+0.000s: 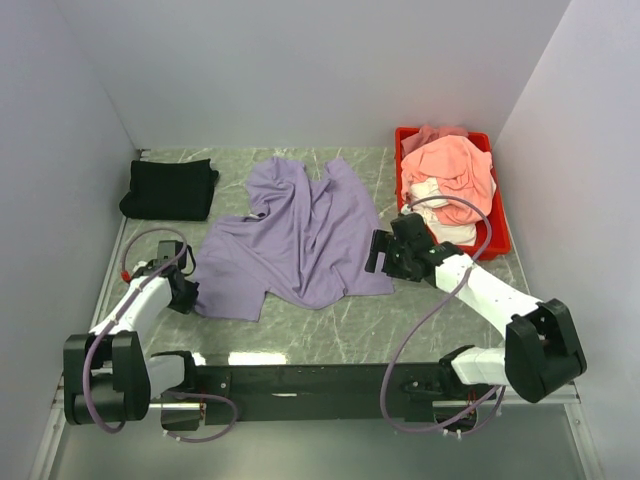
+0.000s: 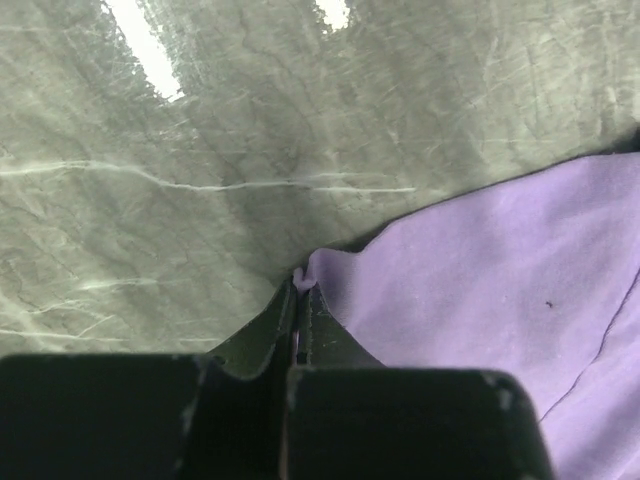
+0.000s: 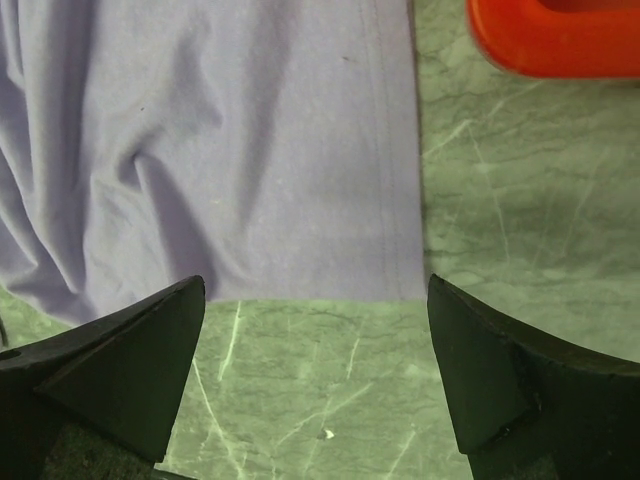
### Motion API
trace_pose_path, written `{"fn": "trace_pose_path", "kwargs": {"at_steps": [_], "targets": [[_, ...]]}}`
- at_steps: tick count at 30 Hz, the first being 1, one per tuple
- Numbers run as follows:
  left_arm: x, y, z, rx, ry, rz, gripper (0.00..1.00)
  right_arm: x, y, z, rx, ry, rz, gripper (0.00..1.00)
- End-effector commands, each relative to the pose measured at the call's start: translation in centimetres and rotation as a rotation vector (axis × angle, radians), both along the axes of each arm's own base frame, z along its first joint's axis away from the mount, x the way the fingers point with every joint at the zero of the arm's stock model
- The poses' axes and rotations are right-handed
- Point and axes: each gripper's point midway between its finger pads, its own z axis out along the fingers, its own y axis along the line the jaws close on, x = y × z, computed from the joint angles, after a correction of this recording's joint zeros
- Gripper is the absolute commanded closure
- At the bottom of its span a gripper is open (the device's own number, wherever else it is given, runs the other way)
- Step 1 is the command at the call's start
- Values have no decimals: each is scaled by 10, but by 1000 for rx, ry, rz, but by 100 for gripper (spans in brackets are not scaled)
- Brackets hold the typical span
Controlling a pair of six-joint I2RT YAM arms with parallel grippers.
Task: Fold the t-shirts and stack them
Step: Flatten the tshirt out
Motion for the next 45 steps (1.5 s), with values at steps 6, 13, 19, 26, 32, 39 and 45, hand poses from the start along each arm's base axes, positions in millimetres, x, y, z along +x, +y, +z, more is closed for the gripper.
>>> {"fn": "trace_pose_path", "kwargs": {"at_steps": [6,13,19,26,32,39,45], "targets": [[22,5,35,52,-166,-82,99,-24,-32,-13,-81,31,-94,3],[23,4,59,71,-275,-107,99,-24,-30,-27,-64,43,-111,11],[27,0,76,64,-367,-130,99,-21,-27,-43,-87,79,-96,24],[28,-2,82,60,-387,-144,99,-26,-22,-54,-122,131,-89,36],[29,-3,82,54,-386,-153,99,-20,-20,-56,-145,133,-114,50],[30,-2,88,67,-404,-150,99,-23,-16,-56,-197,149,-117,72],[29,-1,90,68,-412,-144,99,-33,-14,-60,-245,178,-114,72]]}}
